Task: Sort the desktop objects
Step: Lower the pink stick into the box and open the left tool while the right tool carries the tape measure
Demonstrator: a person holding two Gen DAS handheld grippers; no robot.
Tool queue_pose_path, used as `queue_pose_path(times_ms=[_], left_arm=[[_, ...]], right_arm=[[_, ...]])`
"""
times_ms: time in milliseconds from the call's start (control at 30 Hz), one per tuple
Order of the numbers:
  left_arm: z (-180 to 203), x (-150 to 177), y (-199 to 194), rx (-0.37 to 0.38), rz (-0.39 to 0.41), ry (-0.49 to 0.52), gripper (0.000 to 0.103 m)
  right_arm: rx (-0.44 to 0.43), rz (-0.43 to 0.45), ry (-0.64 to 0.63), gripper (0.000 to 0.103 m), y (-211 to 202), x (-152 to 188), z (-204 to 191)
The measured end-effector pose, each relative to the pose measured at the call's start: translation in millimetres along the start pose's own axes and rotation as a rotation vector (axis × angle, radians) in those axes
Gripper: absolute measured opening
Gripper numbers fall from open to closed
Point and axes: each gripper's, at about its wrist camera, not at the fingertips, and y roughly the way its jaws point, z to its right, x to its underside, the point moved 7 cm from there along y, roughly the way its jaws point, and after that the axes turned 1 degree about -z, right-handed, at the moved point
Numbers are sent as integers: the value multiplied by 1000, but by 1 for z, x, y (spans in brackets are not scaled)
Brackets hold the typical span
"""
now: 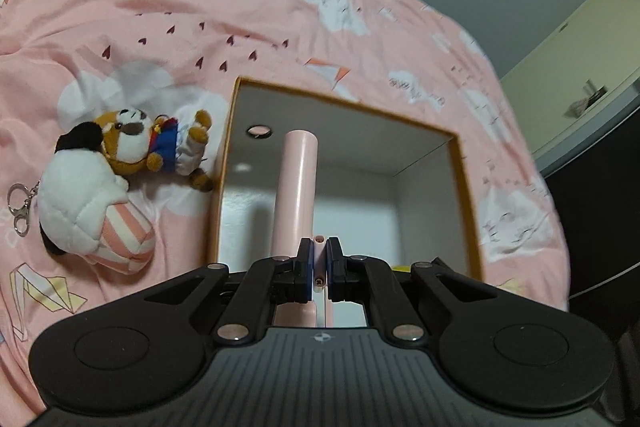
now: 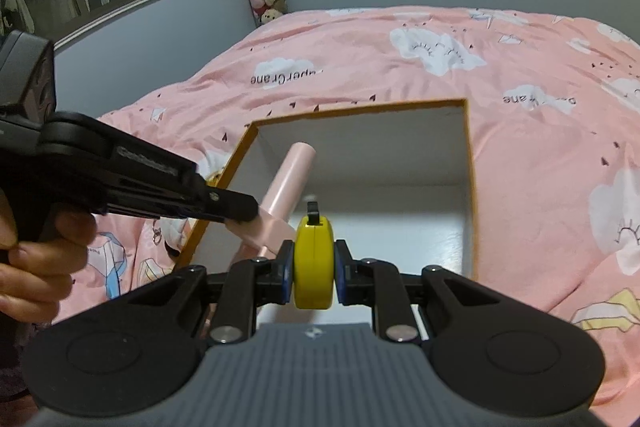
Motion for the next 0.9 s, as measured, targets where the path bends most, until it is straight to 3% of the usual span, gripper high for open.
queue_pose_path(times_ms=[267, 600, 900], left_arm=[[0, 9, 15, -152, -2, 92, 7], [-4, 8, 33, -190, -25, 85, 7], [-3, 10, 28, -285, -28, 166, 8]], right_arm=[[9, -56, 0, 21, 23, 7, 0], [14, -90, -2, 21, 32, 14, 0], [17, -106, 0, 21, 33, 16, 0]])
